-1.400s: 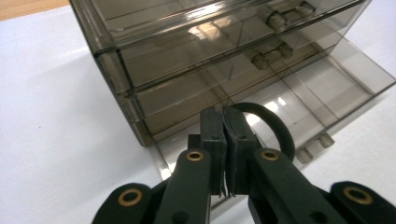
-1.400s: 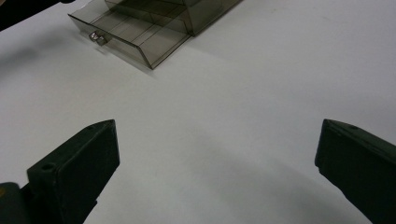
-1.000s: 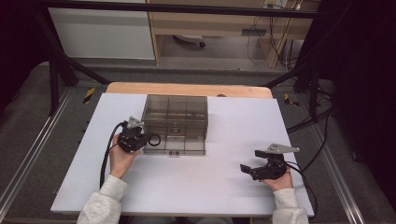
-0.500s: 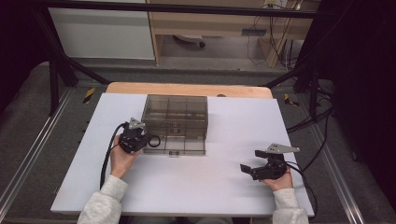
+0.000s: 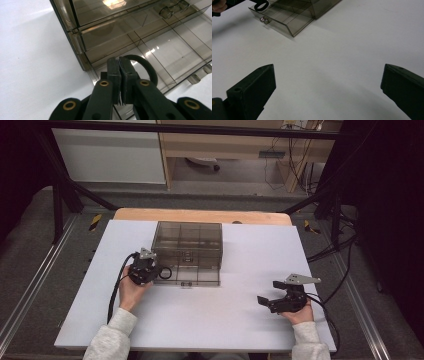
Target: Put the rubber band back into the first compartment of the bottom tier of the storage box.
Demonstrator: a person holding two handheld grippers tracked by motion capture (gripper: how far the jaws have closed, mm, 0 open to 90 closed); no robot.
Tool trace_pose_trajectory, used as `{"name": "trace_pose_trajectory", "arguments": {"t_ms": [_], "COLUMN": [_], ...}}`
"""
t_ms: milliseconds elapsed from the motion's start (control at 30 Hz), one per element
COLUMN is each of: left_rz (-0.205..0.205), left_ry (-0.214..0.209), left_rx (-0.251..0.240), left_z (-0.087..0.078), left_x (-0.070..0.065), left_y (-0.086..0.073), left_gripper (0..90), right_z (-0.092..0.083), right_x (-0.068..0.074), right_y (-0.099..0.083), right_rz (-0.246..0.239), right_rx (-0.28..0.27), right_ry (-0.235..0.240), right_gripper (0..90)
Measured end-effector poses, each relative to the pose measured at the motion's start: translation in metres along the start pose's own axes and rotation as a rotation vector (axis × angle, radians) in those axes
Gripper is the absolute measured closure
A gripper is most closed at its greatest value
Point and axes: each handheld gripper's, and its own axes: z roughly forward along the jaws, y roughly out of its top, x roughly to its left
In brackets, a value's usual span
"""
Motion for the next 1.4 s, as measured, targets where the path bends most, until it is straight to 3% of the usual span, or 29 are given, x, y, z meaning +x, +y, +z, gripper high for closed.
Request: {"name": "trace_pose_trajectory", "arguments": {"t_ms": [867,1400], "left_rz": [0.031,0.014], "left_ry": [-0.005,-0.017], "left_rx": [0.048,-0.03], "left_z": [0.01,-0.012], "left_x": [-0.005,-0.007], "left_y": [-0.003,0.001], "left_gripper": [85.6,60.7], "right_z": [0.0,-0.001], "right_x": [0.0,0.0], "right_y": [0.0,0.0], "right_rz": [0.002,0.004], "right_rx": [-0.001,-0.002], "right_ry": [0.0,0.001], "right_gripper": [0.4,0.4]}}
